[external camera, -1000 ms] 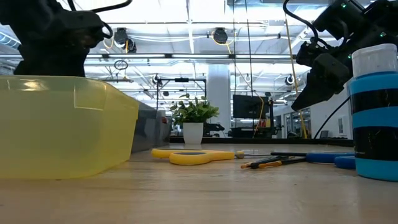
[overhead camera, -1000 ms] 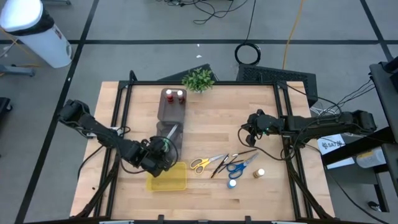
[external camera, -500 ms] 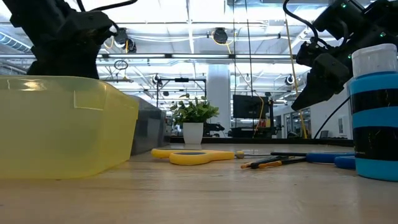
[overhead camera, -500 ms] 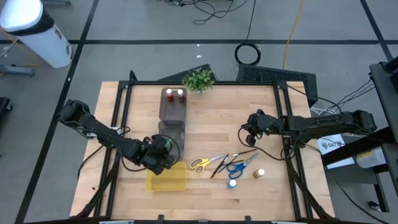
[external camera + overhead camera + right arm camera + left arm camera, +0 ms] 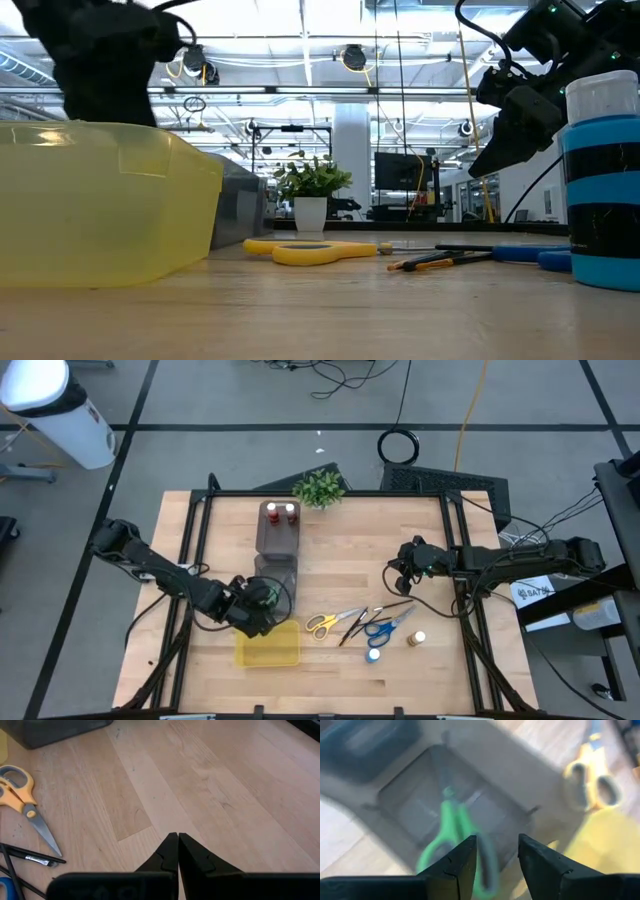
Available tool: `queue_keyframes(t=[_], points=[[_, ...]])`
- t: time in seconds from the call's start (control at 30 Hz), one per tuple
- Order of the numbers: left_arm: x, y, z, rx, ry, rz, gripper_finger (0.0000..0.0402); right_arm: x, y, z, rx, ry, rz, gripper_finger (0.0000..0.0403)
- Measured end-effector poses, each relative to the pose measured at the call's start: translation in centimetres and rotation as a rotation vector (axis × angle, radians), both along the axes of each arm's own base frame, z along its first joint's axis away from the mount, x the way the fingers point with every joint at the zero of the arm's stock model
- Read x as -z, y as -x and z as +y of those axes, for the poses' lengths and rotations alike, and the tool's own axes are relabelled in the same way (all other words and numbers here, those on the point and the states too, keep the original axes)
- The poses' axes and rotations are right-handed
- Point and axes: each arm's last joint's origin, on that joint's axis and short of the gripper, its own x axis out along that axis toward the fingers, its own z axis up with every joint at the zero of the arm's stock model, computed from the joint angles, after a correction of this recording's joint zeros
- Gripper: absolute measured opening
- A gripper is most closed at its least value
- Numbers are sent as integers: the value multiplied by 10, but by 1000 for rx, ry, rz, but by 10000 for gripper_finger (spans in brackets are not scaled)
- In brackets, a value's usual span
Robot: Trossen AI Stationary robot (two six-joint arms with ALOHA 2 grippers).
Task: Pick & Place Paint Supplies
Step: Put the gold paint brush into the yellow bin
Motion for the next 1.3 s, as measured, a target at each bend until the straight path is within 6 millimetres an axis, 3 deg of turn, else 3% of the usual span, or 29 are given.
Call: queue_keyframes(t=[0.2,0.43,0.83,1.13,1.3], points=[[8,11,7,-103,-38,67,156,0,0,0,0,0,0,0],[24,15,12,-109,-9,94,157,-1,0,0,0,1,-7,0],[15,4,16,-61,-53,52,157,-3,-3,1,-18,-1,-46,0],[12,-3,13,3,-53,-1,157,2,-21,40,-347,33,-19,0],[12,-4,13,5,-45,-3,157,0,-38,67,-487,20,130,0]])
